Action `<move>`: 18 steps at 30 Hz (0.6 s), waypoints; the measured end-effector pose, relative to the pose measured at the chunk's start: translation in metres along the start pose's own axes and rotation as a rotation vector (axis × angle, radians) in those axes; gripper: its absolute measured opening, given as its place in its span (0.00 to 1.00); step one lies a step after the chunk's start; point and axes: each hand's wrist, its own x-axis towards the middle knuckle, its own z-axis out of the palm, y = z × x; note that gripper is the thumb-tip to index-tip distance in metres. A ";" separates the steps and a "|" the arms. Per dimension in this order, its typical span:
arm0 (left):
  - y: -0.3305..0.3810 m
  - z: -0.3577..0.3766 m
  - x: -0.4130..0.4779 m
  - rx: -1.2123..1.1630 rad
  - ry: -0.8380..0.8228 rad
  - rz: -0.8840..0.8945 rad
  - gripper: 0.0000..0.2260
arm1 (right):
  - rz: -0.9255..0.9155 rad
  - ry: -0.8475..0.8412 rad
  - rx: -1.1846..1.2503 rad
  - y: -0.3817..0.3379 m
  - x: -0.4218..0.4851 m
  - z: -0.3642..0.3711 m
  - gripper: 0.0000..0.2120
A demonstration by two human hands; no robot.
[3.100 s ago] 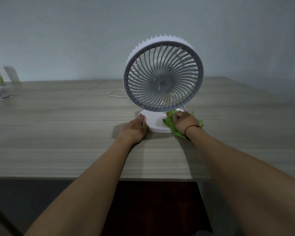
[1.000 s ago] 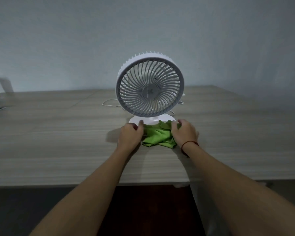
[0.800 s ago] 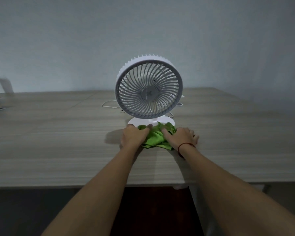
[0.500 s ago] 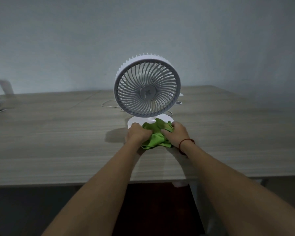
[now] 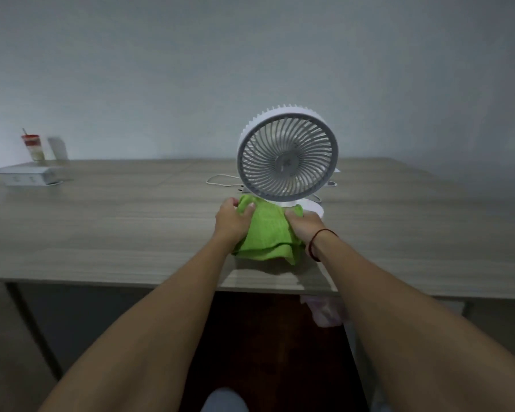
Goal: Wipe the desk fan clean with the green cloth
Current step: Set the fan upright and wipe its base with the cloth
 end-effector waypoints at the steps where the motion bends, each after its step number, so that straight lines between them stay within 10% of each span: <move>1: -0.006 -0.012 0.002 0.034 0.002 0.000 0.19 | 0.018 -0.027 0.012 0.002 -0.002 0.012 0.19; 9: -0.049 -0.129 0.038 0.251 0.077 -0.053 0.18 | 0.043 -0.200 0.092 -0.005 -0.001 0.135 0.11; 18: -0.099 -0.152 0.043 0.601 -0.126 -0.091 0.21 | -0.429 -0.248 -0.686 -0.022 -0.010 0.178 0.21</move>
